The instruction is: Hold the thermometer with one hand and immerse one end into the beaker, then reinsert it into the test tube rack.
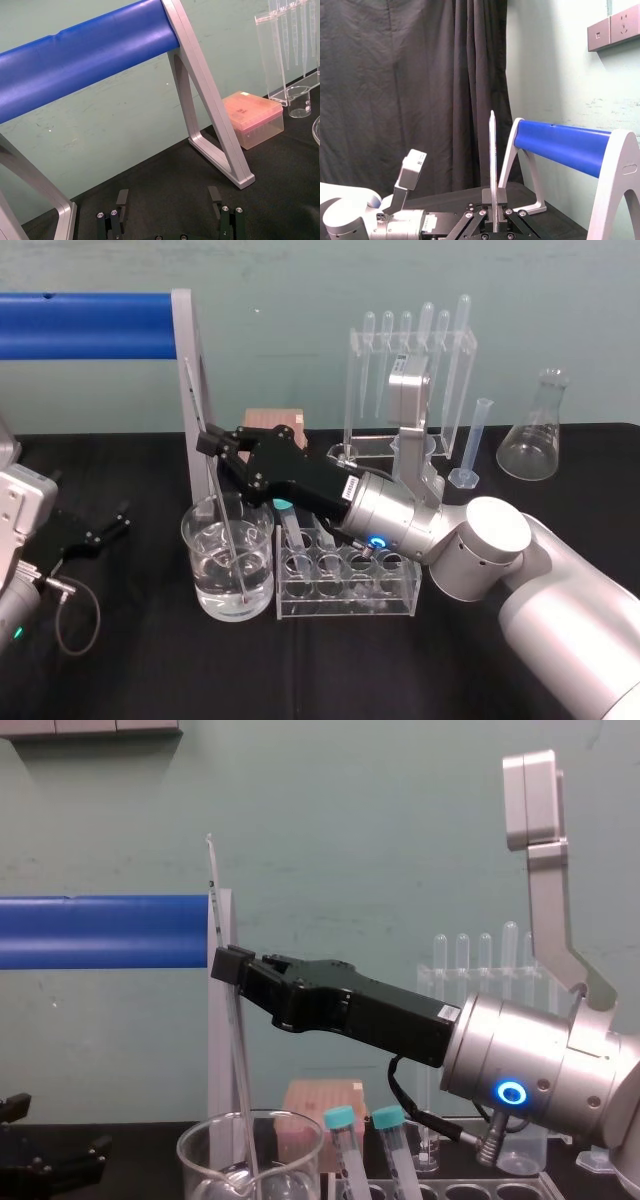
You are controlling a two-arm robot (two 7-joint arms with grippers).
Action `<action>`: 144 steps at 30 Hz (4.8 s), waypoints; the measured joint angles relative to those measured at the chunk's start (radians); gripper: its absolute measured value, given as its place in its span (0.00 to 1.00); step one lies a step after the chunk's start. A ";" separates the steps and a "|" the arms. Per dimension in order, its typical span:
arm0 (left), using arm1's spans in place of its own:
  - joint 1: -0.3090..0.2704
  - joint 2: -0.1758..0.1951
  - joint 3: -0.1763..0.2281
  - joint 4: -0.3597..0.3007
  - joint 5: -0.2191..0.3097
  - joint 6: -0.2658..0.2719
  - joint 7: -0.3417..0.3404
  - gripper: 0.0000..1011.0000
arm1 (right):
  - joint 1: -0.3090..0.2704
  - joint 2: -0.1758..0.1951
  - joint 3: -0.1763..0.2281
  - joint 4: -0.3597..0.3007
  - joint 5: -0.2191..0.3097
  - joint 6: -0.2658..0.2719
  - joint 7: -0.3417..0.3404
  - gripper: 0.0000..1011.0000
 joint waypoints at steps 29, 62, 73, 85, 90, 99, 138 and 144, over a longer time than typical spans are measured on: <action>0.000 0.000 0.000 0.000 0.000 0.000 0.000 1.00 | -0.003 0.004 0.001 -0.002 0.003 0.001 -0.001 0.05; 0.000 0.000 0.000 0.000 0.000 0.000 0.000 1.00 | 0.005 -0.001 0.000 0.012 0.000 -0.002 0.002 0.05; 0.000 0.000 0.000 0.000 0.000 0.000 0.000 1.00 | 0.008 -0.001 0.000 0.015 0.000 -0.001 0.005 0.05; 0.000 0.000 0.000 0.000 0.000 0.000 0.000 1.00 | 0.004 0.000 -0.001 0.010 0.000 0.000 0.005 0.05; 0.000 0.000 0.000 0.000 0.000 0.000 0.000 1.00 | 0.001 0.002 -0.002 0.006 -0.001 0.001 0.004 0.05; 0.000 0.000 0.000 0.000 0.000 0.000 0.000 1.00 | -0.004 0.004 -0.001 -0.002 -0.002 0.001 -0.002 0.05; 0.000 0.000 0.000 0.000 0.000 0.000 0.000 1.00 | 0.028 0.023 0.052 -0.104 0.074 0.042 0.003 0.05; 0.000 0.000 0.000 0.000 0.000 0.000 0.000 1.00 | 0.039 0.059 0.109 -0.229 0.153 0.070 -0.005 0.05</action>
